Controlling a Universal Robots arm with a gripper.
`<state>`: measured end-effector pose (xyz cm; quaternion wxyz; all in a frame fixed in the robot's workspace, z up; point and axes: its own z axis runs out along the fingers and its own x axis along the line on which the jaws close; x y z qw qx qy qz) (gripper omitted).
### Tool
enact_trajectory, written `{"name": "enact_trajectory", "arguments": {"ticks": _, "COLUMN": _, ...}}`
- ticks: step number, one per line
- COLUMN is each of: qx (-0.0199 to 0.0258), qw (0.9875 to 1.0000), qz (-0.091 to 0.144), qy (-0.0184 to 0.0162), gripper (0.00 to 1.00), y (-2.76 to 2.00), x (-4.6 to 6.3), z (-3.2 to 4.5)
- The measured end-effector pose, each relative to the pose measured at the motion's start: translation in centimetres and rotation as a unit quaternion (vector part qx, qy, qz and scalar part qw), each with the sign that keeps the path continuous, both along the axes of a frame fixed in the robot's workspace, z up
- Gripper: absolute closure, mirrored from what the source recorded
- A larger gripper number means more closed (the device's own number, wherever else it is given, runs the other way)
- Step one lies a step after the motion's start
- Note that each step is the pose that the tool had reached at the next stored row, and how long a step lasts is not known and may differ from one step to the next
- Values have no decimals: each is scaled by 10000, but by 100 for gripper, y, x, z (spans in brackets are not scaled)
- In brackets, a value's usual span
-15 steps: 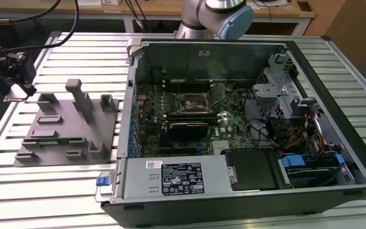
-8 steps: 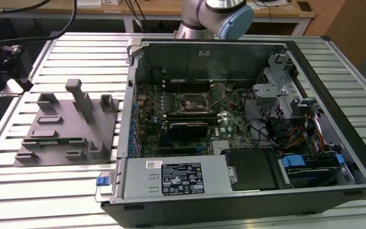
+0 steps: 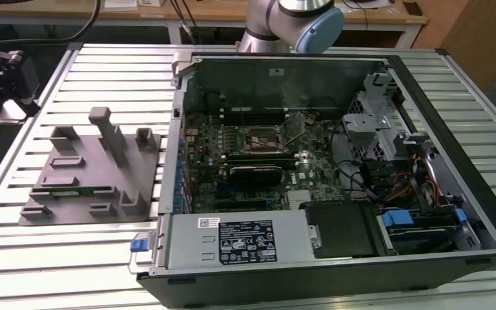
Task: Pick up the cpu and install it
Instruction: 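Pick up the cpu and move it towards the insertion slot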
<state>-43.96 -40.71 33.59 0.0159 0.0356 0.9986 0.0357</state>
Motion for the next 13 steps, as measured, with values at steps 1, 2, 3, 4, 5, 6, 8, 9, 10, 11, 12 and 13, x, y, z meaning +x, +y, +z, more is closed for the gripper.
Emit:
{"name": "enact_trajectory", "arguments": {"ticks": 1, "qx": 1, "qw": 10000, "qz": 0, "qy": -1, "gripper": 45, "y": 0, "x": 0, "z": 16}}
{"name": "enact_trajectory", "arguments": {"ticks": 2, "qx": 0, "qw": 10000, "qz": 0, "qy": 0, "gripper": 45, "y": 0, "x": 0, "z": 36}}
{"name": "enact_trajectory", "arguments": {"ticks": 3, "qx": 0, "qw": 10000, "qz": 0, "qy": 0, "gripper": 45, "y": 0, "x": 0, "z": 55}}
{"name": "enact_trajectory", "arguments": {"ticks": 4, "qx": 0, "qw": 10000, "qz": 0, "qy": 0, "gripper": 45, "y": 0, "x": 0, "z": 75}}
{"name": "enact_trajectory", "arguments": {"ticks": 5, "qx": 0, "qw": 10000, "qz": 0, "qy": 0, "gripper": 45, "y": 0, "x": 0, "z": 94}}
{"name": "enact_trajectory", "arguments": {"ticks": 6, "qx": 1, "qw": 10000, "qz": 0, "qy": 0, "gripper": 45, "y": 0, "x": 0, "z": 113}}
{"name": "enact_trajectory", "arguments": {"ticks": 8, "qx": 1, "qw": 10000, "qz": 0, "qy": 0, "gripper": 45, "y": 0, "x": 0, "z": 149}}
{"name": "enact_trajectory", "arguments": {"ticks": 9, "qx": 2, "qw": 10000, "qz": 0, "qy": 0, "gripper": 45, "y": 0, "x": 0, "z": 165}}
{"name": "enact_trajectory", "arguments": {"ticks": 10, "qx": 3, "qw": 10000, "qz": 0, "qy": 0, "gripper": 45, "y": 0, "x": 0, "z": 182}}
{"name": "enact_trajectory", "arguments": {"ticks": 11, "qx": 4, "qw": 10000, "qz": 0, "qy": 0, "gripper": 45, "y": 0, "x": 0, "z": 197}}
{"name": "enact_trajectory", "arguments": {"ticks": 12, "qx": 4, "qw": 10000, "qz": 0, "qy": 0, "gripper": 45, "y": 0, "x": 0, "z": 214}}
{"name": "enact_trajectory", "arguments": {"ticks": 13, "qx": 5, "qw": 10000, "qz": 0, "qy": 0, "gripper": 45, "y": 0, "x": 0, "z": 231}}
